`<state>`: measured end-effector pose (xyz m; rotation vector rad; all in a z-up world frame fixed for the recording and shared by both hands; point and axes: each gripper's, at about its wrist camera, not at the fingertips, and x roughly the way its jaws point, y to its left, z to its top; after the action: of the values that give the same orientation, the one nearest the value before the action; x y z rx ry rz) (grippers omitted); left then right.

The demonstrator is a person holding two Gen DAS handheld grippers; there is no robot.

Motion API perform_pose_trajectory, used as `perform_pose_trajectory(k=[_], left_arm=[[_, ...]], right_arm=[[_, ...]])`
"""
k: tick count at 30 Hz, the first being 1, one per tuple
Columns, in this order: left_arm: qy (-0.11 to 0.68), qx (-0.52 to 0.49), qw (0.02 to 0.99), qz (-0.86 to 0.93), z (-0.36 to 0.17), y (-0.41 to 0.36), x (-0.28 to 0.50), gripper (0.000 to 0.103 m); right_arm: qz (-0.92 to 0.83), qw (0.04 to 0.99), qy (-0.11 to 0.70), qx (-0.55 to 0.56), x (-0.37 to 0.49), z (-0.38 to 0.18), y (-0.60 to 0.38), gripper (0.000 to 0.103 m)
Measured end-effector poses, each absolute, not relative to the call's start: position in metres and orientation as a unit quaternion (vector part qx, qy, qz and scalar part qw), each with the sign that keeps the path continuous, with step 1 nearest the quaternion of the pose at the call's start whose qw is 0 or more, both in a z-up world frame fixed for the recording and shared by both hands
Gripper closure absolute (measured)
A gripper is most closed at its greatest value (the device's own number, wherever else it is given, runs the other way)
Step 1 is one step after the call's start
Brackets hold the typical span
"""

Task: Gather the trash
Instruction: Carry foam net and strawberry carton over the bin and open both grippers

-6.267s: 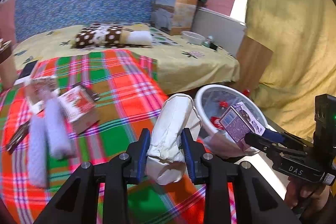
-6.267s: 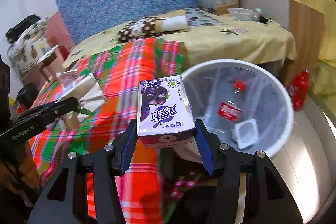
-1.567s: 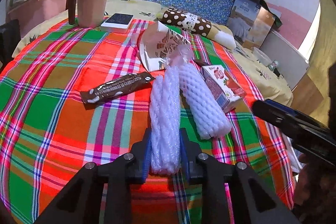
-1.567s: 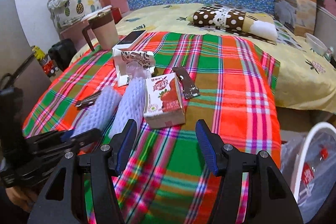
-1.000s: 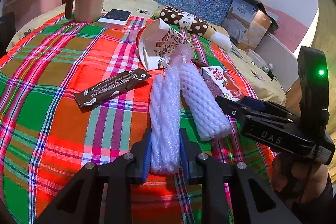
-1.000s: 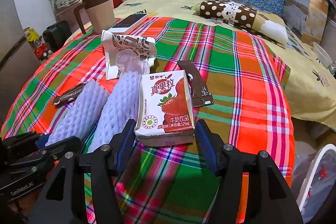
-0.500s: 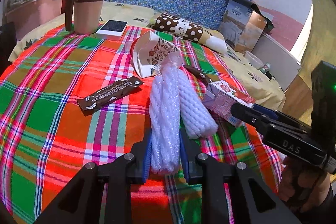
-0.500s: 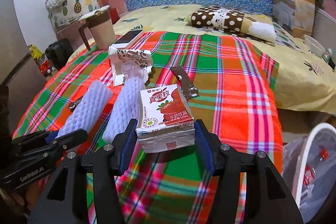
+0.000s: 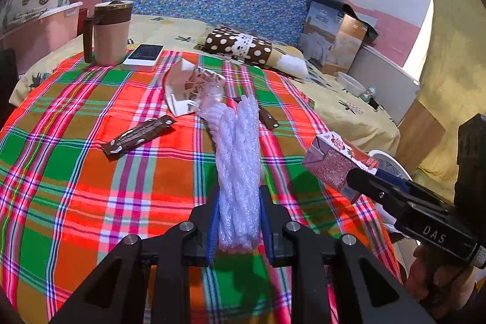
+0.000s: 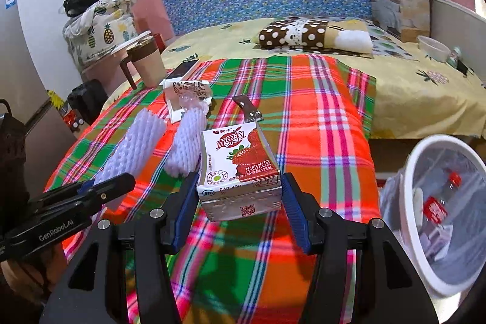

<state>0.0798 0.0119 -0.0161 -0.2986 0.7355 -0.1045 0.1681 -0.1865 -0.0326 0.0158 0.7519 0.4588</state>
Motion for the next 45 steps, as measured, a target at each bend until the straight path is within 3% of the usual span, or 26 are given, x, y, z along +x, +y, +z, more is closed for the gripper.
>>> perform_pose_trajectory(k=[21, 45], left_arm=[[0.361, -0.103, 0.923, -0.090, -0.003, -0.040, 0.077, 0.079], [0.371, -0.034, 0.896, -0.243, -0.002, -0.182, 0.117, 0.079]], right_arm=[[0.181, 0.920, 0.344, 0.043, 0.144, -0.032, -0.231, 0.047], [0.033, 0.933, 0.345, 0.101, 0.124, -0.038, -0.342, 0.047]])
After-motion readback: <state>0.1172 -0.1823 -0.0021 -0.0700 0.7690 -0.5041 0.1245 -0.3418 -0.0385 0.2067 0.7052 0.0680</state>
